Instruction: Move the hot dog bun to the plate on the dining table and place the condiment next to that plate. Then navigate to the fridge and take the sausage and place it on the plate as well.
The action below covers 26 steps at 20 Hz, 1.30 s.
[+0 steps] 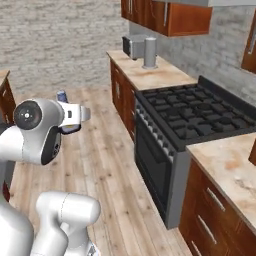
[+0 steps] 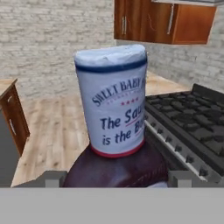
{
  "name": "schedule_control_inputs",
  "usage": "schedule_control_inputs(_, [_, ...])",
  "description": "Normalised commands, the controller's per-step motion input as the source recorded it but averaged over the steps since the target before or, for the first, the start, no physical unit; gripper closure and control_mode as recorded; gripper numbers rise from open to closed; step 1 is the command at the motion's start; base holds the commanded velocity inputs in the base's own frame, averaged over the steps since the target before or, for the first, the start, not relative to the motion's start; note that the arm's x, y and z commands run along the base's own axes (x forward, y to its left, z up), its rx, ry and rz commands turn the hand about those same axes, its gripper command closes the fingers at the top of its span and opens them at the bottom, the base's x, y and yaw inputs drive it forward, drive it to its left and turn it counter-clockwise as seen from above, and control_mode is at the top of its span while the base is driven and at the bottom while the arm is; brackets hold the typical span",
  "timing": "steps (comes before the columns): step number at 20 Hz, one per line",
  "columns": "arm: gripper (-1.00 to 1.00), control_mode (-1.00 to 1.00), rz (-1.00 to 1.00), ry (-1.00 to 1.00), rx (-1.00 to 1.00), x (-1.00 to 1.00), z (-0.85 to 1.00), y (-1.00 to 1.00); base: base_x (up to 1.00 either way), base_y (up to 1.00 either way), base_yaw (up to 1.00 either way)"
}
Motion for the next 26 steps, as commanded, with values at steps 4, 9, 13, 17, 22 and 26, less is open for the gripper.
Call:
schedule_control_inputs(4, [1.0, 1.0, 0.0, 0.0, 0.0, 0.0, 0.0, 0.0, 1.0, 0.01, 0.32])
schedule_control_inputs(9, [1.0, 1.0, 0.0, 0.0, 0.0, 0.0, 0.0, 0.0, 1.0, 0.0, 0.34])
schedule_control_inputs(13, [1.0, 1.0, 0.0, 0.0, 0.0, 0.0, 0.0, 0.0, 1.0, 0.0, 0.37])
schedule_control_inputs(17, [1.0, 1.0, 0.0, 0.0, 0.0, 0.0, 0.0, 0.0, 1.0, 0.0, 0.36])
schedule_control_inputs(22, [1.0, 1.0, 0.0, 0.0, 0.0, 0.0, 0.0, 0.0, 1.0, 0.0, 0.28])
schedule_control_inputs(26, [1.0, 1.0, 0.0, 0.0, 0.0, 0.0, 0.0, 0.0, 1.0, 0.0, 0.15])
